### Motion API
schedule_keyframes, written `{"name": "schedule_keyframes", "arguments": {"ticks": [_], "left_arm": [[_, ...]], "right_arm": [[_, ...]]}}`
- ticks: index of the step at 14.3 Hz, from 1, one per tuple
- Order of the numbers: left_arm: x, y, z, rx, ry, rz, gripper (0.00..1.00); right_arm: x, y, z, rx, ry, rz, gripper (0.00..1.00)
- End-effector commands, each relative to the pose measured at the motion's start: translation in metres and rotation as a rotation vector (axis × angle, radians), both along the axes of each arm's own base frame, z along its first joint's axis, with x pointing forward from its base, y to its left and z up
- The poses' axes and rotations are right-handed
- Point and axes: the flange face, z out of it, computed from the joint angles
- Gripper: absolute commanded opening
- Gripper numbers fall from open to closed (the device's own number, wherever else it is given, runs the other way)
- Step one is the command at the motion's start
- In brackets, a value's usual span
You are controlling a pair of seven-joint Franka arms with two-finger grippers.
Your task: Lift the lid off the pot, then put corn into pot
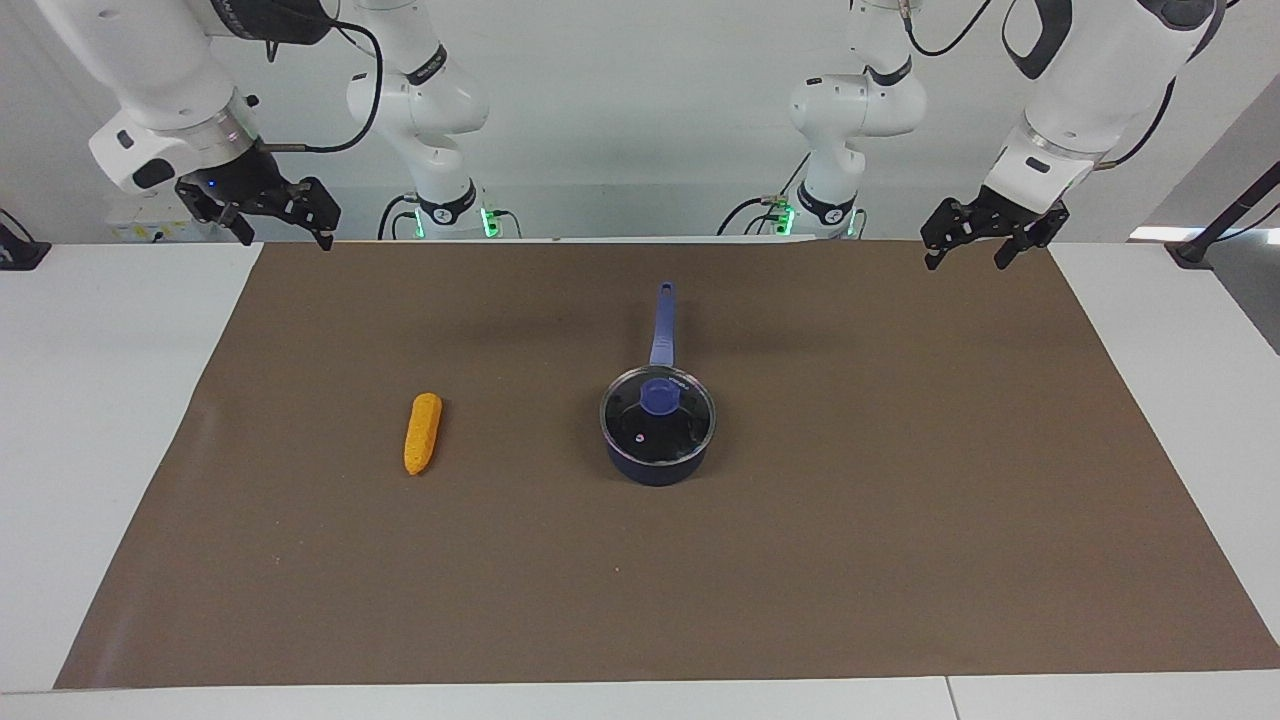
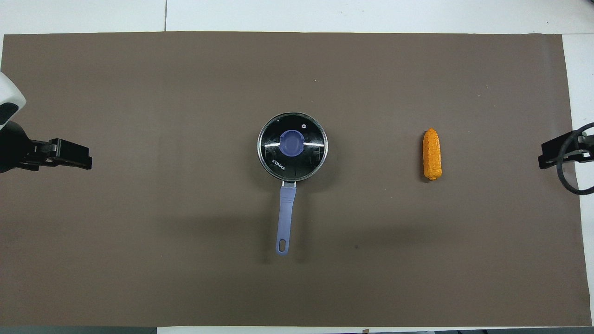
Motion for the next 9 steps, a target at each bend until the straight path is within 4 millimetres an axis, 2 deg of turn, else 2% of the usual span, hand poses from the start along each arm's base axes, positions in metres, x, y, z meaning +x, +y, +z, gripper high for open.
{"name": "schedule_keyframes", "arguments": {"ticks": [1, 8, 9], "left_arm": [[0.0, 0.003, 0.0, 0.011, 0.009, 0.0, 1.0], [0.005, -0.004, 0.003, 0.002, -0.035, -0.014, 1.0], [0.008, -0.013, 0.005, -0.004, -0.068, -0.022, 1.0]], "right_arm": [[-0.005, -0.001, 0.0, 0.024, -0.011, 0.002, 1.0], [-0.005, -0.002, 0.001, 0.024, -0.012, 0.0, 1.0], [-0.005, -0.001, 0.0, 0.024, -0.011, 0.002, 1.0]]}}
